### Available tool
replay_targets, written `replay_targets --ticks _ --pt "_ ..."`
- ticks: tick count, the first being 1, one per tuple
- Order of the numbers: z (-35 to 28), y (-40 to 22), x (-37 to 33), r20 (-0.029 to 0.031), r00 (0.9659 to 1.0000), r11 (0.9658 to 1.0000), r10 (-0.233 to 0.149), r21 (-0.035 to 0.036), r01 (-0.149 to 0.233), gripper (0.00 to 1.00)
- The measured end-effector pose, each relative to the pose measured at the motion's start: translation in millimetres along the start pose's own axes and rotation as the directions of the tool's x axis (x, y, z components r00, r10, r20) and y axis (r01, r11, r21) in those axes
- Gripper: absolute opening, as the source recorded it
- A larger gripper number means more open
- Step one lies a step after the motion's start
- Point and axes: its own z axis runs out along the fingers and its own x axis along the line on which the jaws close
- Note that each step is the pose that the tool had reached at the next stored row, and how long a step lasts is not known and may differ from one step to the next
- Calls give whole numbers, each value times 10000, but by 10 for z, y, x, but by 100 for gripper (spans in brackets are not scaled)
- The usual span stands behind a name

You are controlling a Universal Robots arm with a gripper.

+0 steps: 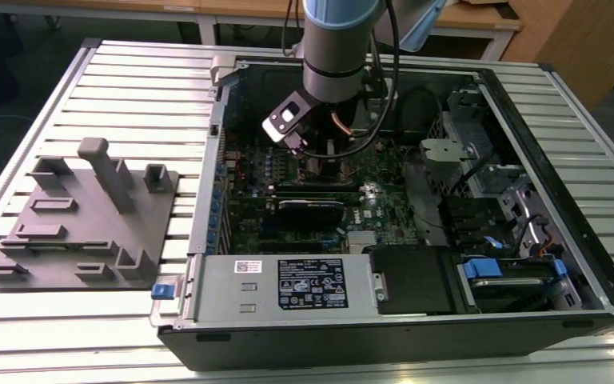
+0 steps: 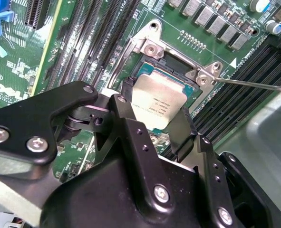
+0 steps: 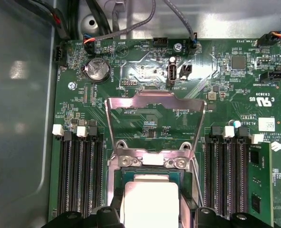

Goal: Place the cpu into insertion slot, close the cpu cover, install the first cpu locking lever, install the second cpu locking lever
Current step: 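Place the cpu into insertion slot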

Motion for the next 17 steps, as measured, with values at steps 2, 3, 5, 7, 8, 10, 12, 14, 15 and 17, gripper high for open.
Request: replay_targets --ticks 2,3,5,7,8,10,12,14,15,17 --pt "2 0 0 -5 10000 10000 0 0 0 54" --pt "2 -1 0 -6 10000 10000 0 0 0 54" --pt "2 -1 0 -6 10000 10000 0 0 0 54" --pt "2 -1 0 -6 10000 10000 0 0 0 54" --pt "3 -1 0 -6 10000 10000 0 0 0 54" --pt "3 -1 0 -7 10000 10000 1 0 -1 54" --pt "1 -1 0 -8 10000 10000 1 1 -1 54" --pt "-4 0 2 -14 10000 10000 3 8 -3 54" --pt "-7 1 2 -15 10000 10000 4 14 -4 54" --pt "-12 1 3 -14 10000 10000 13 24 -13 54"
